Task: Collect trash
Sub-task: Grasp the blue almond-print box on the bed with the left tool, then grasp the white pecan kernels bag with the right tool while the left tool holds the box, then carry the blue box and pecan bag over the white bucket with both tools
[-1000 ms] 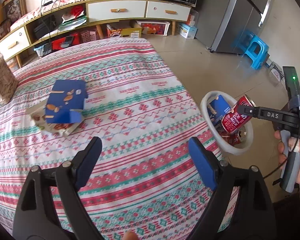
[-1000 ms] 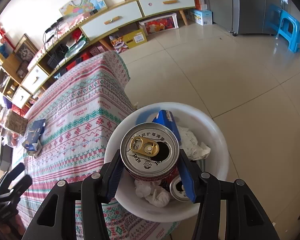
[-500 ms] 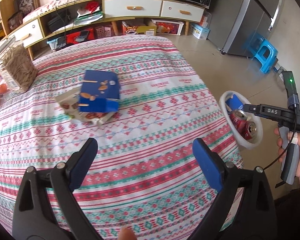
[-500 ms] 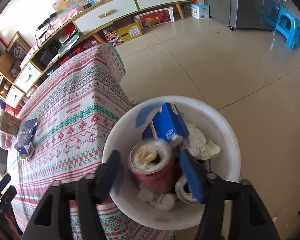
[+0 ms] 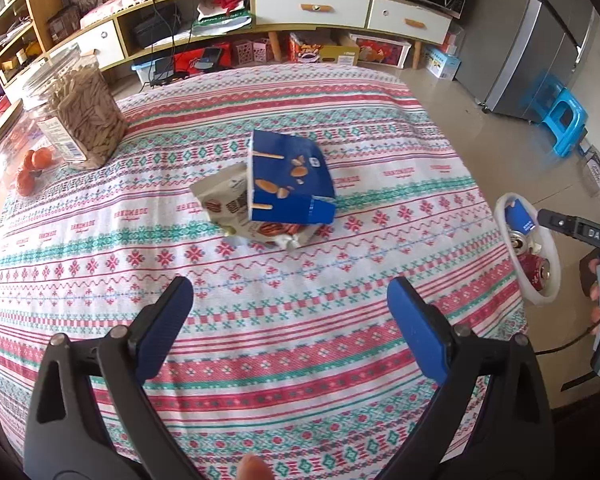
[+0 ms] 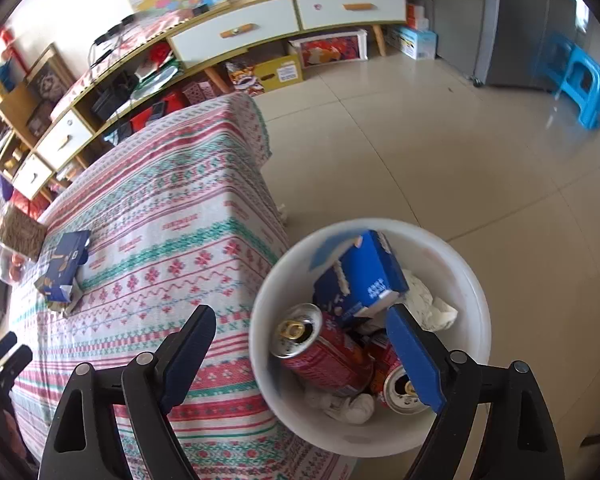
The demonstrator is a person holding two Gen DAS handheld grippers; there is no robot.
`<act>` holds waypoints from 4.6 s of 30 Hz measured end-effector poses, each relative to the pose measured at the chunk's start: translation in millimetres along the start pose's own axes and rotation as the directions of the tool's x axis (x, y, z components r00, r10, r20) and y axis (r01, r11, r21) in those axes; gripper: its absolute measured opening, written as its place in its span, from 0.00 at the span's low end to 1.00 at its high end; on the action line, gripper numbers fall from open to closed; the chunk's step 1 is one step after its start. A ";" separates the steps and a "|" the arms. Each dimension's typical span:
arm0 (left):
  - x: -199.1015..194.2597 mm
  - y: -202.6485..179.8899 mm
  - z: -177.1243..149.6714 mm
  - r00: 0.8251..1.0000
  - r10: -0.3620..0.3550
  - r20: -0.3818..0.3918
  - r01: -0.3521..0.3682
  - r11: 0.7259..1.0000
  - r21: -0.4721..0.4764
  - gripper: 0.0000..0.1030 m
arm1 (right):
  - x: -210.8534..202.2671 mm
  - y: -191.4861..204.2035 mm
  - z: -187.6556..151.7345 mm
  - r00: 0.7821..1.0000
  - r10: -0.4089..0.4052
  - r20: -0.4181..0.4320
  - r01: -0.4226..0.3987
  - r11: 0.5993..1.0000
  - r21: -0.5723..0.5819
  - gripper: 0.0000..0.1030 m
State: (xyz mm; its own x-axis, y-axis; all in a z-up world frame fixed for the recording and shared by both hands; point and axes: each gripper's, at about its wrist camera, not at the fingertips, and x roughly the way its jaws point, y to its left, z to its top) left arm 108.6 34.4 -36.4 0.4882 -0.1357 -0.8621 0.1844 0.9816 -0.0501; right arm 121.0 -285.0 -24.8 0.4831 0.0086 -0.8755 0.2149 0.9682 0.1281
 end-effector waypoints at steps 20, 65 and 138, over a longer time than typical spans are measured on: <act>54.4 6.8 45.1 0.998 -0.039 -0.047 0.035 0.996 -0.078 0.94 | 9.7 61.7 10.7 1.000 0.021 0.000 -0.021 0.992 -0.122 0.92; 22.9 76.3 26.2 0.999 -0.013 -0.053 0.004 0.986 -0.164 0.68 | 42.0 207.6 11.7 0.997 0.083 0.008 -0.076 0.946 -0.315 0.92; -9.4 -8.0 15.0 0.995 -0.093 -0.040 0.092 0.995 -0.032 0.68 | -14.2 129.9 -13.4 0.990 0.119 0.073 -0.080 0.914 -0.398 0.08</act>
State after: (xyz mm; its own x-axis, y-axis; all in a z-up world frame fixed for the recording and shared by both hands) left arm 115.3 25.8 -20.4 0.4341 -0.2207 -0.8734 0.2010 0.9688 -0.1449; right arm 130.7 -156.1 -2.0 0.5661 0.1054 -0.8175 -0.1806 0.9836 0.0017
